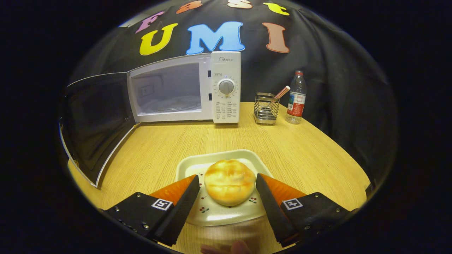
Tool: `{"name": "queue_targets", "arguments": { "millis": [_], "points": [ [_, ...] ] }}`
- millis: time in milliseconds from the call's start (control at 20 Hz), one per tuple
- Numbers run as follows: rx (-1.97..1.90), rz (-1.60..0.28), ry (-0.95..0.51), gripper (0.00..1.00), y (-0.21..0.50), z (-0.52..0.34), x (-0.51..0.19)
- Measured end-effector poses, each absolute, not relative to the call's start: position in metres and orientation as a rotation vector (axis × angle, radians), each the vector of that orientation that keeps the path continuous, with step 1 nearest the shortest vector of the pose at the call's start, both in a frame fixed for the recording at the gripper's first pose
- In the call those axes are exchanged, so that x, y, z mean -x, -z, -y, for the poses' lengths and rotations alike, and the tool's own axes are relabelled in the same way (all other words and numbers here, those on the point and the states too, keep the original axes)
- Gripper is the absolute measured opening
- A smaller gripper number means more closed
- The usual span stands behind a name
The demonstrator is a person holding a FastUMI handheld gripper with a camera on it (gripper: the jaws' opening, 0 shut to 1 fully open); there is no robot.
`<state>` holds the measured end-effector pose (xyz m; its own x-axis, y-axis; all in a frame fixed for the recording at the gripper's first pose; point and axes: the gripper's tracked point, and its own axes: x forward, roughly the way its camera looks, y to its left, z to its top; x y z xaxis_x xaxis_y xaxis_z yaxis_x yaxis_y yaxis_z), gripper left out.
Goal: Open the microwave, put the food inside, and close the microwave door.
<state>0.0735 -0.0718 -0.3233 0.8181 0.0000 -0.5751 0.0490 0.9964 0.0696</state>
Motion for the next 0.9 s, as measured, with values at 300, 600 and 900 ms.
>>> {"name": "queue_targets", "arguments": {
  "millis": [300,600,900],
  "points": [
    [-0.077,-0.663,0.034,0.98,0.333,0.073,-0.075],
    [-0.099,-0.721,0.038,0.98,0.342,0.074,-0.086],
    [-0.122,-0.635,0.005,0.76,0.328,0.069,-0.088]
  ]
}}
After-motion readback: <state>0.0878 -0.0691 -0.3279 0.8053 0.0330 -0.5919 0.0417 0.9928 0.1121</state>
